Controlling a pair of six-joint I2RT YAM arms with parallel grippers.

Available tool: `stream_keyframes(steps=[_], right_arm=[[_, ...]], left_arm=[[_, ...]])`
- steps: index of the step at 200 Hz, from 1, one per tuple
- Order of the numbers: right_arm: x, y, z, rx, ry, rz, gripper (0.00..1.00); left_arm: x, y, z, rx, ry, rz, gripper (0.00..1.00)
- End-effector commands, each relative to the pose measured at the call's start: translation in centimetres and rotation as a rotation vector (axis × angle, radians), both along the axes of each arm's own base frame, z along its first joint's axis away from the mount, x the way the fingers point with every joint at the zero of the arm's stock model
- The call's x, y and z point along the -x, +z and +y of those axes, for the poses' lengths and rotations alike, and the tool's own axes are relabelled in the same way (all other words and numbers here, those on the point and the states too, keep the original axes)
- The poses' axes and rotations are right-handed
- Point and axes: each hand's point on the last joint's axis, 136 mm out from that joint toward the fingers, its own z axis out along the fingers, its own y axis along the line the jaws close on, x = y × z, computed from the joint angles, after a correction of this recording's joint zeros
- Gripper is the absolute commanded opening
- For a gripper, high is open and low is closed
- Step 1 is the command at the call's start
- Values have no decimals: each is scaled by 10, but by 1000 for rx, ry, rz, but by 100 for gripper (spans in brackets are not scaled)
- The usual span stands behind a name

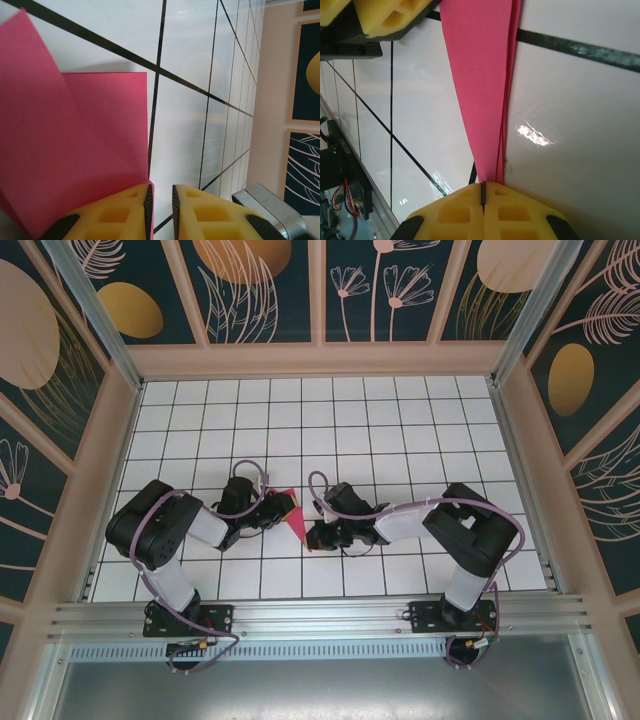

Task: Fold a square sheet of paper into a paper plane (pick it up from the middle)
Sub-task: Fold the wing for the fifth time at the center of the table.

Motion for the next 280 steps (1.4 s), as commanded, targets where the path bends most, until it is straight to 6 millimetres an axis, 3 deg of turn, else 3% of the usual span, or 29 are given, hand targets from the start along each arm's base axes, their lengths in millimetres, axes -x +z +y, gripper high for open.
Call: stream_keyframes(steps=[1,32,83,106,136,161,181,204,249,280], right_arm=[[64,-47,-61,279,67,216,0],[57,-40,-60,284,47,188,0],[14,34,-19,98,-8,14,0],[5,49,-1,27,2,-7,0],[-10,45,21,-1,11,-3,0],[-16,21,29,21,7,48,0],[-9,-5,17,71,-4,100,0],[8,-20,0,83,-12,153,0],[43,-21,-26,61,12,222,0],[50,-22,-38,88,15,228,0]], left_arm=[[22,-62,36,-216,72,166,23],[21,-60,36,-220,71,159,23],[22,-61,36,-232,55,158,23],[20,-59,35,-228,51,155,23],[21,-59,35,-228,50,154,23],[21,-59,34,-223,46,155,23],[21,-58,34,-223,44,153,23],[22,-59,34,-225,41,154,23],[21,-59,35,-230,49,156,23],[19,-58,35,-232,55,151,23]])
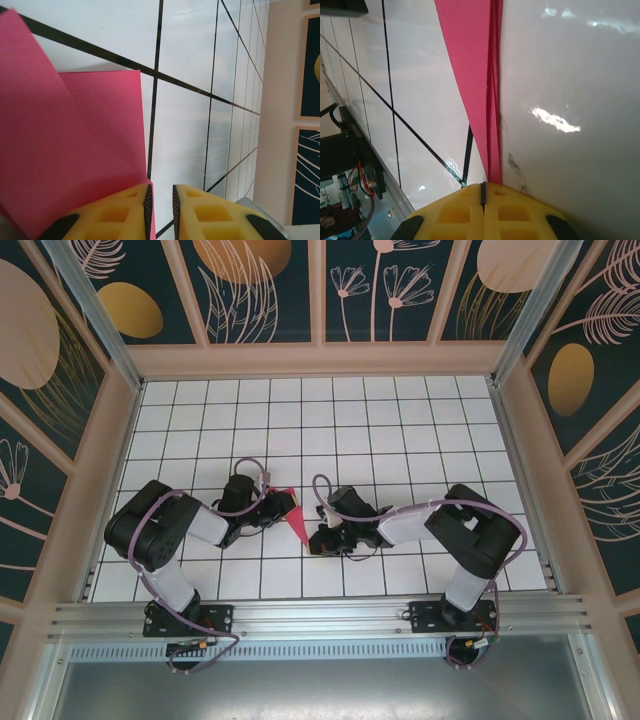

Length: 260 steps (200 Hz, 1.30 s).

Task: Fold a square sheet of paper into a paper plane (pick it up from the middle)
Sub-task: Fold the wing for the fifth time at the center of the table.

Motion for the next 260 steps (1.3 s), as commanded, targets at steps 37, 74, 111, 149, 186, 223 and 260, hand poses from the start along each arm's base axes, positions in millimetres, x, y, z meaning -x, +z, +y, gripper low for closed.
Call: stream_keyframes(steps=[37,74,111,149,186,223,260], right_arm=[[7,16,-20,77,-6,-8,0],[-35,61,-20,108,-89,-234,12],[-77,119,-54,124,-339,-508,23],[-102,174,-100,20,-577,-732,56],[-114,152,-91,-107,-549,-590,70],[-117,103,-27,-12,-313,-428,41],[-120,63,27,93,-141,-405,32]], left_arm=[[19,-45,31,-173,59,131,23],[7,-8,20,-113,36,47,27],[-6,47,12,-64,21,-80,33],[-14,91,36,-165,120,-210,47],[-5,89,68,-269,226,-207,58],[8,71,73,-252,249,-143,62],[12,63,80,-253,292,-107,62]])
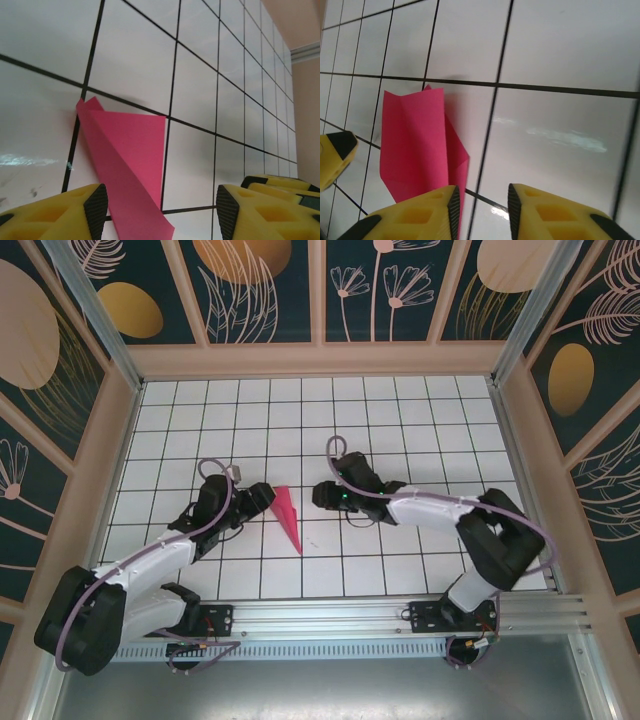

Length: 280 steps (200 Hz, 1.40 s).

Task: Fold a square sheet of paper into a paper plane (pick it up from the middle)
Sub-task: Fold the wing for the fifth time at the center of the table, then move the paper plane to the center of the table.

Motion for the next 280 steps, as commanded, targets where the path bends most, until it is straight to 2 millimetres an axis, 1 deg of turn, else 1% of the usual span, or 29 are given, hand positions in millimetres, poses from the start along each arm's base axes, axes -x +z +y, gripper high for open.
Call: stream_keyframes(steps=[1,10,20,43,65,75,84,104,120,159,177,212,226,238,252,263,280], right_arm=[[4,-4,34,22,129,5,32],[3,-11,44,29,151,21,32],[2,-19,51,30,160,37,32],[3,-25,65,18,197,60,34],[7,-32,70,32,225,75,37],[6,-37,68,46,212,85,38],[9,-39,69,44,224,90,39],[16,-40,73,32,250,105,39],[25,-39,79,14,293,115,40],[34,-45,85,35,312,129,43],[37,-47,86,64,310,122,42],[44,-53,88,134,301,106,39],[44,-54,89,182,292,85,35],[43,-56,88,232,276,73,29],[44,-57,90,254,277,76,25],[45,-58,93,273,280,71,17],[46,-59,94,316,275,60,16]], left_arm=[[1,-3,12,-3,67,17,62],[1,-3,15,-12,83,14,62],[1,-1,18,-19,95,8,62],[1,0,20,-31,100,5,62],[1,-2,21,-35,98,7,62],[1,-2,20,-35,98,9,62],[1,-2,20,-37,97,7,62],[0,-1,21,-38,100,5,62],[0,-3,20,-40,96,9,62],[1,-6,19,-34,91,18,62],[3,-12,19,-29,99,37,62],[7,-25,21,-6,131,82,61],[8,-28,22,5,142,90,61],[8,-28,23,7,152,90,60],[7,-27,27,1,171,85,60],[6,-26,30,-1,186,79,59],[6,-23,37,-16,220,71,60]])
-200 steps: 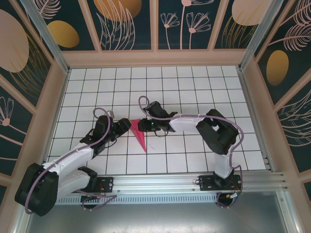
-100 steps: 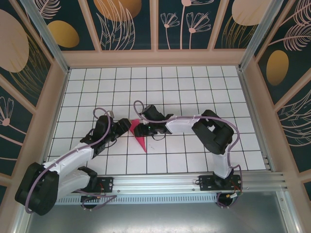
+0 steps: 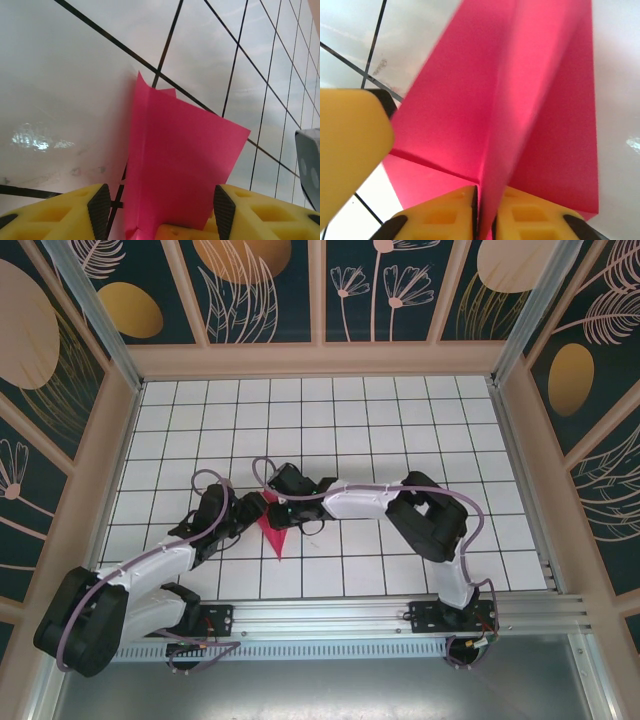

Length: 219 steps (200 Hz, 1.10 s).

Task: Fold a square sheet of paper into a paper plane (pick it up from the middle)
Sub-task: Move the paper plane to the center of the table.

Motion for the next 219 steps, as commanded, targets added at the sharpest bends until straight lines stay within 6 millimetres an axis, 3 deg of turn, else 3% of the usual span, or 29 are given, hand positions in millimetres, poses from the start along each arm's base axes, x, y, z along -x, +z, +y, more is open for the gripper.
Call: stream_keyframes(steps=[1,36,87,108,131,173,219], right_arm=[[-2,-12,-8,121,-16,-27,16],[-17,3,-21,217,-116,-112,6],[-53,48,-85,382,-312,-261,6],[-64,38,-112,423,-366,-225,6],[-71,25,-125,431,-387,-181,7],[-75,7,-127,427,-394,-126,9],[-77,3,-135,442,-413,-117,14]], left_arm=[[-4,7,13,-7,74,-29,60],[-2,15,30,-29,147,-64,60],[-5,31,36,-43,163,-130,60],[-7,31,33,-51,145,-131,60],[-8,31,30,-49,131,-131,60],[-8,27,26,-43,109,-119,61],[-8,22,19,-35,79,-101,61]])
